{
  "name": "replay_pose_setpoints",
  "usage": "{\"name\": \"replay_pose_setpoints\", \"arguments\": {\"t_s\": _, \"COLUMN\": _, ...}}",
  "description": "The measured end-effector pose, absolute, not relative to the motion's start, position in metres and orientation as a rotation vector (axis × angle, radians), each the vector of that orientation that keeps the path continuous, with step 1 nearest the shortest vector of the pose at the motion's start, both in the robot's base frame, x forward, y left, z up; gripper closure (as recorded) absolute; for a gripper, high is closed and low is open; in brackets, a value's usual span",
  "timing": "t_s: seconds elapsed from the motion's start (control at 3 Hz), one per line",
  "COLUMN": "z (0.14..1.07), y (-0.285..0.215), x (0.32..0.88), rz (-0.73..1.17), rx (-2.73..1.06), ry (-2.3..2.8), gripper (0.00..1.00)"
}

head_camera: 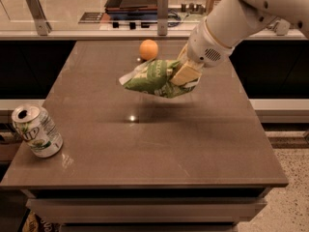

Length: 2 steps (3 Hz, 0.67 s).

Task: Move green jalapeno chip bag near 7up can

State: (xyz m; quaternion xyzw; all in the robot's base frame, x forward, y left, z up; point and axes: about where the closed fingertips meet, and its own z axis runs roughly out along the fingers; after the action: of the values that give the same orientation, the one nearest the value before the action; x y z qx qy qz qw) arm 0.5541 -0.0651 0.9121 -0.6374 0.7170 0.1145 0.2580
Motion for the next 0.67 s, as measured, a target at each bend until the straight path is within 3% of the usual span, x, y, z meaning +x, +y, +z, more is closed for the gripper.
{"name": "replay_pose_setpoints", "arguments": {"t_s": 0.67, "z": 0.900, "y": -0.029, "x": 0.514, "rz": 0.393, "rx": -1.793, "ry": 1.846, "gripper": 1.00}}
